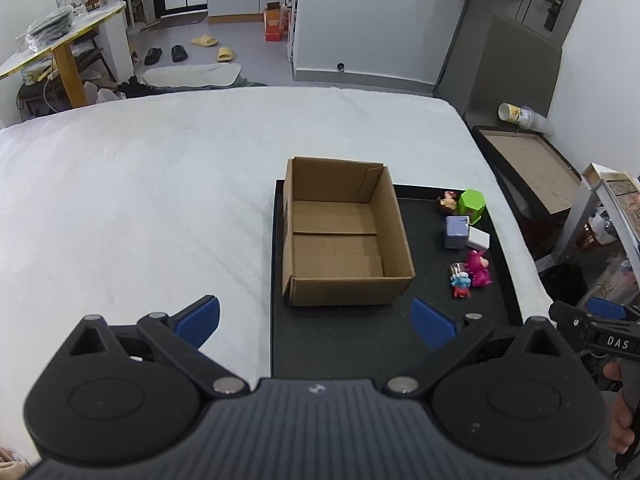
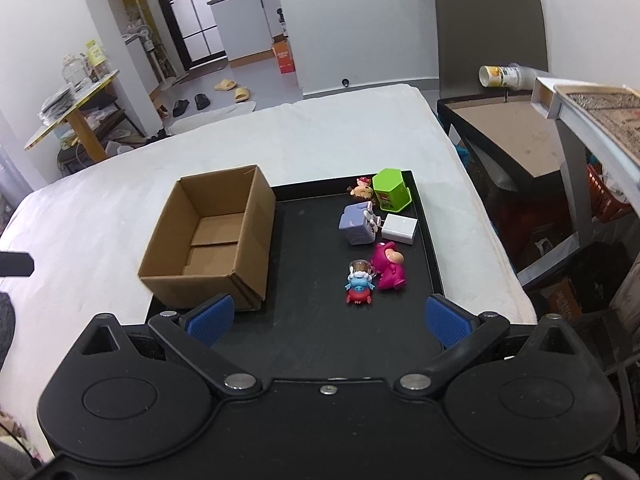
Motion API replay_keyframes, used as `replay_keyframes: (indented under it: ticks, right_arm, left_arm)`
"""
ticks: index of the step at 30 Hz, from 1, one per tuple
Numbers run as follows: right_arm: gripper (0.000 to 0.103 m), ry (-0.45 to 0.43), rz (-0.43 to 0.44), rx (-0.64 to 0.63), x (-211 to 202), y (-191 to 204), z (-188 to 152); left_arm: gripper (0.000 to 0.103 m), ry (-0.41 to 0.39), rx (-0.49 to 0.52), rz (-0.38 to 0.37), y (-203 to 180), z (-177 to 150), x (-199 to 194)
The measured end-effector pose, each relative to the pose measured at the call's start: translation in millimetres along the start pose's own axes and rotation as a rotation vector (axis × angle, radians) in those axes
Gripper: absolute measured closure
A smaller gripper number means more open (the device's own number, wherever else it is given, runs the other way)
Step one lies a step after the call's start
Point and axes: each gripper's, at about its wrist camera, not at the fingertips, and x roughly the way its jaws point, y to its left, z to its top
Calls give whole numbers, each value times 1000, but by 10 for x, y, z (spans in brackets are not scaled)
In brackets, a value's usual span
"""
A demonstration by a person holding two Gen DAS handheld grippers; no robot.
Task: Organize rigid objects
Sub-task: 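Move the right gripper down to the red-and-blue figure and close on it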
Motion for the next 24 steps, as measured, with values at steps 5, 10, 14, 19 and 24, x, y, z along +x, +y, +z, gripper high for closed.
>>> replay_keyframes:
  ticks: [5, 10, 14, 19, 24]
  right_arm:
    - [6, 9, 2, 16, 196, -60, 34]
    - [23, 42, 24, 52, 386, -153, 53]
    - [33, 66, 33, 70, 571, -191, 55]
    - [45, 86, 33, 84, 822, -207, 62]
    - [45, 117, 23, 83, 1108, -192, 57]
  left_arm:
    - [3, 26, -17, 1, 91, 91, 220]
    - [10, 38, -48, 0, 197, 179, 394]
    - [19, 55, -58, -7, 228, 264, 551]
    - [26, 88, -75, -20, 264, 317, 758]
    - [30, 122, -85, -19, 287, 321, 993]
